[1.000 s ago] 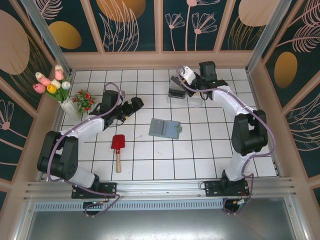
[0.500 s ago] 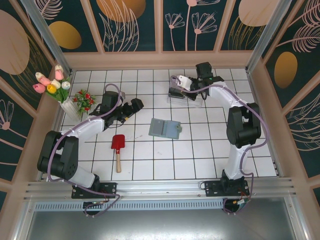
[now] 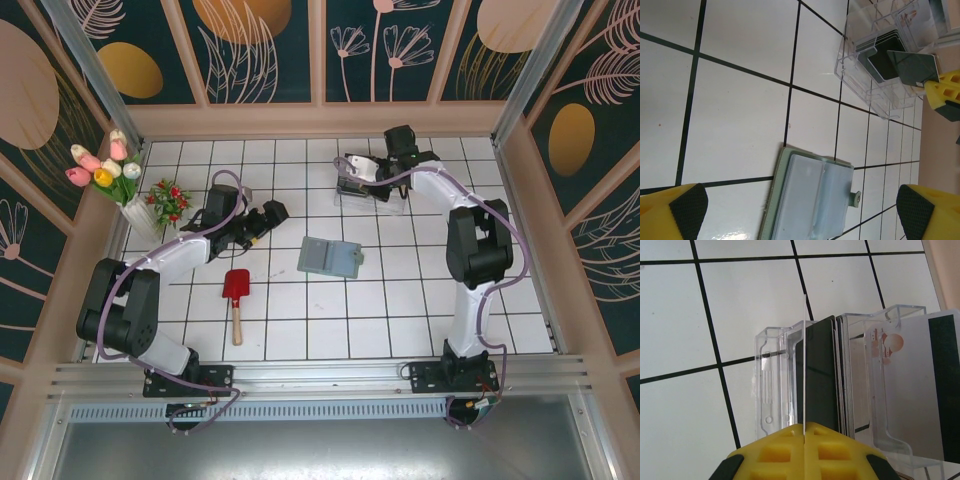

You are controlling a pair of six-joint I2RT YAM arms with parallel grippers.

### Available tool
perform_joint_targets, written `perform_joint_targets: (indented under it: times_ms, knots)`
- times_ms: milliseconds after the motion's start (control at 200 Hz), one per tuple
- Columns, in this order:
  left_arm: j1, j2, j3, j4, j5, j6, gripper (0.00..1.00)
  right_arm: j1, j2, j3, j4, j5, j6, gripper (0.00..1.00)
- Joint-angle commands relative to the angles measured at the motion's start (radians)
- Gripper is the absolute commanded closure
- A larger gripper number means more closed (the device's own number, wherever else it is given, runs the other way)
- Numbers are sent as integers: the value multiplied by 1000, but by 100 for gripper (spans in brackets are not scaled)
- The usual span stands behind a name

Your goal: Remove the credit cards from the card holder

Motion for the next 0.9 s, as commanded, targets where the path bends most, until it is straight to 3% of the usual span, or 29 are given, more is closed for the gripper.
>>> perform_joint_targets:
  times_ms: [0,896]
  knots:
    - [3,16,-10,14,24,4,2,8,26,45,-25,17,-36,100]
    - [3,46,-32,68,68,-12,1,12,113,121,-64,43,-24,98]
